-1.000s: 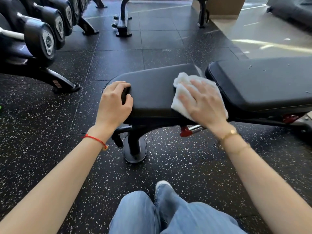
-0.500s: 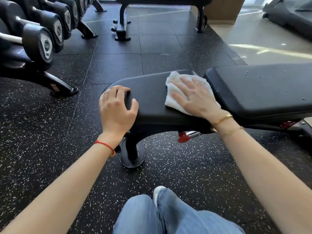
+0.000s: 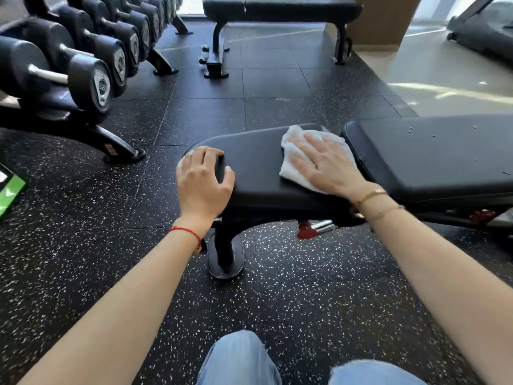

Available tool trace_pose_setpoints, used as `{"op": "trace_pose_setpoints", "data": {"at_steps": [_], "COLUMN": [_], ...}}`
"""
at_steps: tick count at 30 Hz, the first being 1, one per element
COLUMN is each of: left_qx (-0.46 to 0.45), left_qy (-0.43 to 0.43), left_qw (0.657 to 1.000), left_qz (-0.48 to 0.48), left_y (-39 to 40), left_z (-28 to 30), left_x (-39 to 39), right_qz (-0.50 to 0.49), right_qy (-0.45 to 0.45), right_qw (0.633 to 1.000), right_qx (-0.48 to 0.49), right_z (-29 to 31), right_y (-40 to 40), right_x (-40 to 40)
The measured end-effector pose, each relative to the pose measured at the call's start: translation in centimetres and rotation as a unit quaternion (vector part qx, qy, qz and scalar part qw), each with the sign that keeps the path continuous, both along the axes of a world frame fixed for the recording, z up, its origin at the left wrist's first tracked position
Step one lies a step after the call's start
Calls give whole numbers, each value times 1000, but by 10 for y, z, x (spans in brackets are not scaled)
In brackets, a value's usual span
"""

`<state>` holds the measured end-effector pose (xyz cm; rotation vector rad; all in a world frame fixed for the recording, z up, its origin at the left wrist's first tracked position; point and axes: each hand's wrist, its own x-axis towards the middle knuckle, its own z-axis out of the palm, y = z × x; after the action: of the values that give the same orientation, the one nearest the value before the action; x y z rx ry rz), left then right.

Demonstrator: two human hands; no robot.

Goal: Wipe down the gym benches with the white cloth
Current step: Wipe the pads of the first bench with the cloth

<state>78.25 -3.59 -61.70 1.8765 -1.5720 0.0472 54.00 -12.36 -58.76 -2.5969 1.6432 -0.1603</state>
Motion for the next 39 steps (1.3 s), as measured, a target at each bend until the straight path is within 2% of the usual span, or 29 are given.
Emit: {"op": "trace_pose_setpoints", "data": {"at_steps": [3,6,10,12,16,19,25,28,32,37,39], "left_qx": [4,-8,-14,4,45,36,23,30,52,73,67], "left_qy": [-7,-11,-7,-12,28,8,14,3,-17,-25,-36], "left_qw": [1000,1000,1000,999,992,987,989,988,987,987,991], "left_qz": [14,21,19,33,114,158,147,154,151,138,112], "left_y": [-2,-2,-1,-3,-12,-14,-9,-7,-8,-10,-12], "left_z": [1,1,2,5,13,8,8,8,8,10,13], "left_x": [-2,-2,-4,-8,-37,-50,-48,-49,-49,-62,-81], "right_qz": [39,109,185,186,165,176,303,273,213,286,310], "right_qy": [50,-15,-61,-71,-34,-31,-41,-48,-41,-113,-127], "right_qw": [998,993,981,980,986,984,952,961,976,950,942], "right_qx": [-19,-45,-19,-6,0,11,7,1,-3,-46,-36], "right_z": [5,-1,-10,-8,-2,0,-8,-10,-2,3,8], "right_y": [-17,2,14,1,-39,-50,-16,-23,-41,-26,-19], "right_x": [42,51,3,-11,5,18,-20,-41,-22,-21,-27]}}
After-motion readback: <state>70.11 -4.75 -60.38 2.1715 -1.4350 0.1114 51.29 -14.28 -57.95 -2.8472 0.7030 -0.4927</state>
